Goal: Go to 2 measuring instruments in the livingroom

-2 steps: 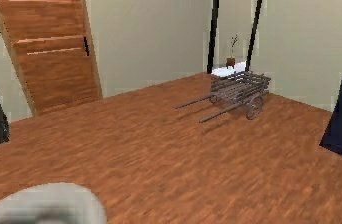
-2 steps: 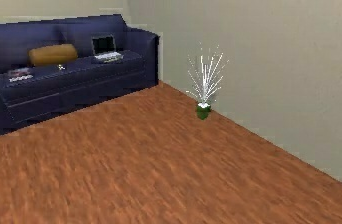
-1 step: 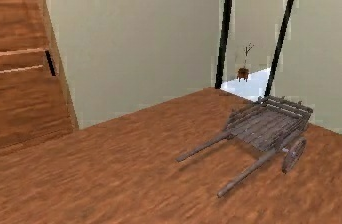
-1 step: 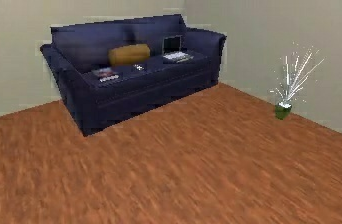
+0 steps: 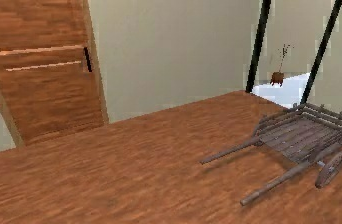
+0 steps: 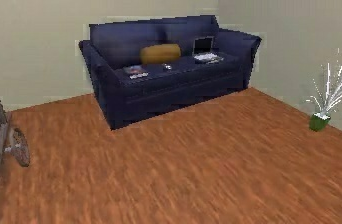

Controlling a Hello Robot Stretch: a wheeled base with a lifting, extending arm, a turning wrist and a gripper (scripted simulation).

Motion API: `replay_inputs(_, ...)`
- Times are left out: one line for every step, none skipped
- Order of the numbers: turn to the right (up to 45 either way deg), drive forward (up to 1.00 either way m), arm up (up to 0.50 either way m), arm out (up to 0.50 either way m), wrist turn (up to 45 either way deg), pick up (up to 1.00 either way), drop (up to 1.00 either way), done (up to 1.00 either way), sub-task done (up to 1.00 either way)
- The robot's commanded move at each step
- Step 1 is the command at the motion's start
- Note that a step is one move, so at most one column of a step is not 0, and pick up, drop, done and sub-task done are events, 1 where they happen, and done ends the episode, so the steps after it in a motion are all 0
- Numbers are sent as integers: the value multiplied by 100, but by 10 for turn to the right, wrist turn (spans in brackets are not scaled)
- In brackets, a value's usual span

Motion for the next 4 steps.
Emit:
replay_inputs(0,10,0,0,0,0,0,0,0)
replay_inputs(-270,0,0,0,0,0,0,0,0)
replay_inputs(0,75,0,0,0,0,0,0,0)
replay_inputs(-450,0,0,0,0,0,0,0,0)
